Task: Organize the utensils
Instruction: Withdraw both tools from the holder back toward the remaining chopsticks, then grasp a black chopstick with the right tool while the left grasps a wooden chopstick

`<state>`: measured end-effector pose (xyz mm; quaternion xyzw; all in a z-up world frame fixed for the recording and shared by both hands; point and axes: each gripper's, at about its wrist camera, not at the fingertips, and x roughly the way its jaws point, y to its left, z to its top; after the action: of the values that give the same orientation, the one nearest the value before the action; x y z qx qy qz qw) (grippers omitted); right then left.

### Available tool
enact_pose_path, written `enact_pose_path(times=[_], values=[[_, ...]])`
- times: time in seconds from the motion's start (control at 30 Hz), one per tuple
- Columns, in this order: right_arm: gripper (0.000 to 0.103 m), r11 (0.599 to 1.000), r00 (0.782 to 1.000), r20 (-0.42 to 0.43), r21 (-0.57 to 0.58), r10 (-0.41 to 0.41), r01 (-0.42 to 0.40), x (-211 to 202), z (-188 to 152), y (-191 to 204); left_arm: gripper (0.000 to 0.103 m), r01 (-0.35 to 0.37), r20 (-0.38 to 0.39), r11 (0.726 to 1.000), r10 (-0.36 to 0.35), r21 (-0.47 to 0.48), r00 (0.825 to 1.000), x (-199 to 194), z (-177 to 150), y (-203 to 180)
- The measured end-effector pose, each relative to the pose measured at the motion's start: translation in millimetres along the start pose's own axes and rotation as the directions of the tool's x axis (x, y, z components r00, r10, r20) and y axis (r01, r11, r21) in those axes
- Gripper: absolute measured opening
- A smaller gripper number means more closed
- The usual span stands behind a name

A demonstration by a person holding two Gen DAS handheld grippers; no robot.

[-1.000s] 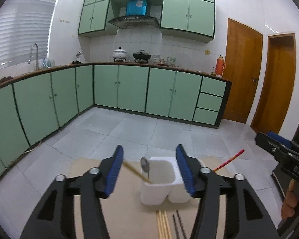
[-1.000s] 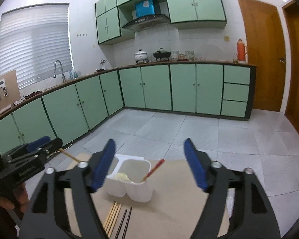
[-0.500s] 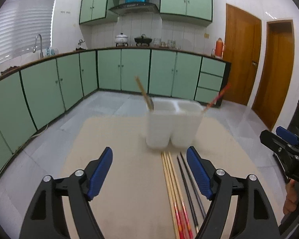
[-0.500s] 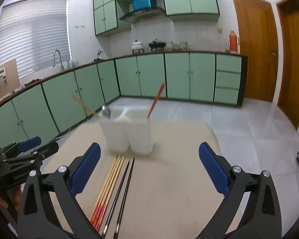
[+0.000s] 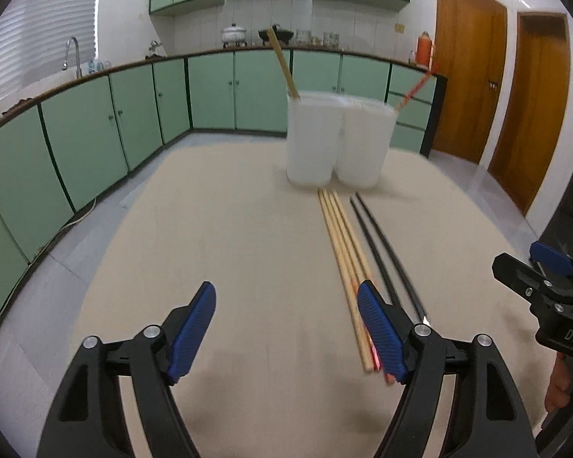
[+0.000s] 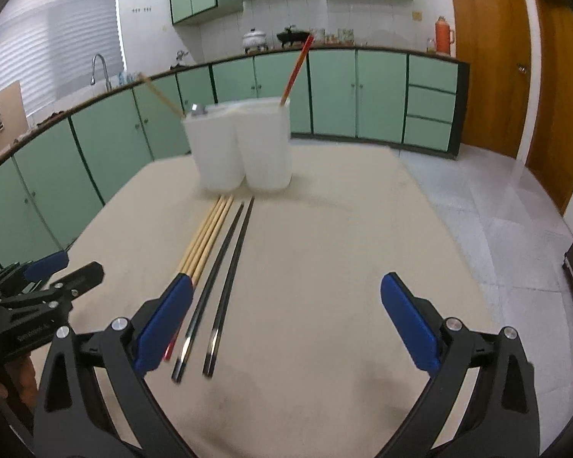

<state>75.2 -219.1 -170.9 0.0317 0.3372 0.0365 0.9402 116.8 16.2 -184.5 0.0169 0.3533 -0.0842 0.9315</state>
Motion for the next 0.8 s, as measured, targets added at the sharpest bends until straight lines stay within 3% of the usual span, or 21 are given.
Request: enact_pose_path(times=[0.17,0.3,0.8], values=[[0.095,0.999,0.999,-0.034,-0.032,0.002,-0.003,6,-15,12,0.075,-0.008,-0.03,1.0,0.008,0.01,1.0,4,-17,-2],[0.075,0.998,0.998,-0.063,-0.059,0.005,-0.009,13,-25,21,0.075,-0.015,-0.03,1.0,0.015,-0.007,0.999,4,-22,2],[0.042,0.995,0.993,-0.121,-0.103,-0.002,-0.01,25,-44,49,0.075,-0.025,-0.024,0.999,0.025,-0.034,0.999,-1,-29,20]])
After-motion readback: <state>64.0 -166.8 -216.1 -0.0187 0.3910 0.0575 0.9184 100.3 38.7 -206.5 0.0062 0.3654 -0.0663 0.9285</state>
